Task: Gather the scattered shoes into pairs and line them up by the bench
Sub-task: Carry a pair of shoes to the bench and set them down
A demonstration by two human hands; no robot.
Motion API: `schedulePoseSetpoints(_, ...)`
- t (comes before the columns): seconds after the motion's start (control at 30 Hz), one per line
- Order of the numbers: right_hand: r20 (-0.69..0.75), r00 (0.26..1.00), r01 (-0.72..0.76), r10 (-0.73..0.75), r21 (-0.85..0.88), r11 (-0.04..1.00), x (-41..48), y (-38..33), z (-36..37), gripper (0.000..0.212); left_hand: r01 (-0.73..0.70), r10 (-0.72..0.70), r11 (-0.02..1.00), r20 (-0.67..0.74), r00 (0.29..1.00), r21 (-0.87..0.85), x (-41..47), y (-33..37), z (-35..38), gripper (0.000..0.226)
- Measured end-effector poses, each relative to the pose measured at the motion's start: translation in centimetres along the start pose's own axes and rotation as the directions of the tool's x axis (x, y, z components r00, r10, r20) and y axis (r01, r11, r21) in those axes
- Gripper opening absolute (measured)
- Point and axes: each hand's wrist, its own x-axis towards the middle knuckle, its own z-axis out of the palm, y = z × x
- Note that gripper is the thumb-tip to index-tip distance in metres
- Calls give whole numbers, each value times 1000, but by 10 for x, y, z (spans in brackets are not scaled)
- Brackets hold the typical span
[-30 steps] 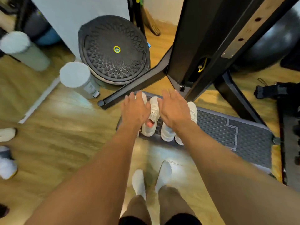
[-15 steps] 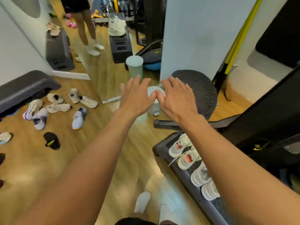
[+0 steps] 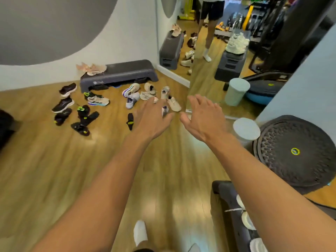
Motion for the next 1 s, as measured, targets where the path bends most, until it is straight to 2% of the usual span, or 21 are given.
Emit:
schedulePoseSetpoints(0.13, 48, 998, 40, -40, -1, 999, 30, -60, 27, 55, 70, -70, 997, -38, 997, 9, 3, -69, -13, 52)
schedulePoseSetpoints(0.27, 116, 990, 81, -79, -14, 997, 59, -124, 57, 57, 127, -128, 992, 12, 992, 24, 17, -131, -27, 59)
schedulePoseSetpoints(0.47, 147, 984, 95, -97, 19, 995, 100, -185, 87, 45, 153, -153, 988, 34, 988, 15, 46, -198, -46, 56)
schedulePoseSetpoints(0.67, 201, 975, 87, -95, 46, 995, 158, -205, 121, 51, 180, -182, 983, 70, 981, 31, 99, -239, -36, 59)
schedulePoseSetpoints(1.0, 313, 947, 55, -78, 79, 995, 300, -193, 167, 49, 262, -267, 964, 122, 956, 54, 229, -276, -10, 59)
